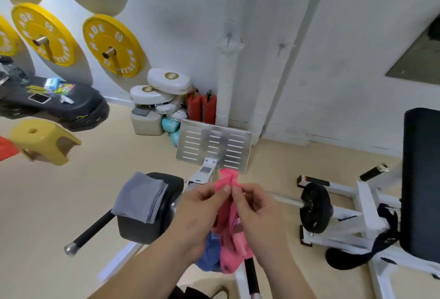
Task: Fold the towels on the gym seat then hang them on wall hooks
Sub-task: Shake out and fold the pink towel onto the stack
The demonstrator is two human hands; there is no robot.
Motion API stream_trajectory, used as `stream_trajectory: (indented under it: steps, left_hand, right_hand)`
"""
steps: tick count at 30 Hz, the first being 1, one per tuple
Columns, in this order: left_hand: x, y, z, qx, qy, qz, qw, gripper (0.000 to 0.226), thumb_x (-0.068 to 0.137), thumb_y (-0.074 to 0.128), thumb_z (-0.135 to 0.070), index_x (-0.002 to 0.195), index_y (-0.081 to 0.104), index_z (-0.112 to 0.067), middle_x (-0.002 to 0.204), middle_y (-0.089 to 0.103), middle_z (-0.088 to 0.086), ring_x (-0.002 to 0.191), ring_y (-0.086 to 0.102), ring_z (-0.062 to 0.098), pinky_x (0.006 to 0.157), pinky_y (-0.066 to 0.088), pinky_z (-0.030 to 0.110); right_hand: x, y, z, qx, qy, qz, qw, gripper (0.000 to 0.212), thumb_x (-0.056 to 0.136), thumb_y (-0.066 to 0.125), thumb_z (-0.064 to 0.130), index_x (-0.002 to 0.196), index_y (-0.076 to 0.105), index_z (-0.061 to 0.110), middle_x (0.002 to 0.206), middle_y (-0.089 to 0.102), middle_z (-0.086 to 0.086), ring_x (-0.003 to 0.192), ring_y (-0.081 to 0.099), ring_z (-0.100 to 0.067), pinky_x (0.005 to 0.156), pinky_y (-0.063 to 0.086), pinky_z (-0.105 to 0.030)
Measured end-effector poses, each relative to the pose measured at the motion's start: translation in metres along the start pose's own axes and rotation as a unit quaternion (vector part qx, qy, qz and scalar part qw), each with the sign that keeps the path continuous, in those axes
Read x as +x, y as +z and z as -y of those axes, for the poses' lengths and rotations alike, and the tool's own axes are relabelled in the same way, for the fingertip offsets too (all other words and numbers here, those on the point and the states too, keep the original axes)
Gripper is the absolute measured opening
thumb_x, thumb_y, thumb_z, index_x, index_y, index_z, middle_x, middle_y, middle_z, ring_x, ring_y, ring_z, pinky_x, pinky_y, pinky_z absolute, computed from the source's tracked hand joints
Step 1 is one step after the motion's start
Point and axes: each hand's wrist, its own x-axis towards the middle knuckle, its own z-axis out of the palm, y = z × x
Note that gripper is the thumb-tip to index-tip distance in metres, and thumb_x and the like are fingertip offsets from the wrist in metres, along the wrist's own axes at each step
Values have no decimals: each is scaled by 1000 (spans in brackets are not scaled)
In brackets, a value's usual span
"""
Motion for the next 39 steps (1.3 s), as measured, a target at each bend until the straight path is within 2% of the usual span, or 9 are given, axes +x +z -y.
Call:
stream_trajectory:
  steps: [4,7,12,17,20,23,29,34,39]
  left_hand:
    - [-4,-25,-4,48,43,7,998,24,104,58,-22,104,81,-27,101,70,34,80,62,30,76,51,42]
    - [-3,-44,-13,60,67,-22,996,29,103,58,-19,96,83,-31,85,79,8,70,70,12,65,56,22]
    - [-3,-83,-40,94,69,1,993,32,106,52,-21,94,81,-23,70,76,-8,64,68,1,56,50,12]
    - [5,-128,-60,121,90,33,988,16,98,65,-25,88,78,-24,66,73,-6,58,65,4,55,48,16]
    - [17,-151,-72,144,120,10,982,25,99,63,-12,82,78,-23,66,73,-1,58,68,11,54,54,22]
    - [30,-166,-90,141,126,49,981,23,100,60,-17,89,79,-21,79,72,24,61,66,37,60,59,42]
    - [47,-192,-130,117,137,194,964,22,91,54,-21,96,75,-17,86,64,15,80,54,24,77,42,42]
    - [56,-201,-148,74,172,192,963,18,100,56,-24,109,72,-24,93,71,0,79,65,14,66,53,30]
    - [69,-196,-134,104,180,42,977,19,107,50,-33,108,67,-41,76,69,-3,61,66,11,52,56,30]
  right_hand:
    - [3,19,10,-3,-2,4,1000,20,93,74,12,78,80,23,75,77,-1,66,70,-6,63,53,-14]
    - [4,43,17,-45,-24,0,999,18,91,75,15,79,80,28,76,77,3,71,72,-9,66,55,-16]
    - [6,94,33,-119,-89,14,989,22,95,70,18,76,77,27,73,70,4,72,64,-13,64,47,-14]
    - [8,136,52,-56,-3,84,995,40,105,53,37,84,71,8,79,70,-12,78,70,-26,72,60,-41]
    - [13,150,61,67,78,89,991,31,106,49,27,102,77,14,89,78,-16,86,78,-28,73,64,-34]
    - [23,154,52,50,61,27,996,22,104,56,13,109,74,24,95,79,-10,86,77,-31,78,64,-37]
    - [45,136,52,25,8,51,998,60,74,82,42,128,64,22,128,71,3,125,64,-19,108,51,-45]
    - [56,115,64,84,31,147,985,35,88,78,16,121,70,10,118,77,-4,111,72,-17,89,57,-25]
    - [61,134,73,134,49,83,986,23,102,58,24,122,67,19,114,78,-5,100,75,-15,74,60,-25]
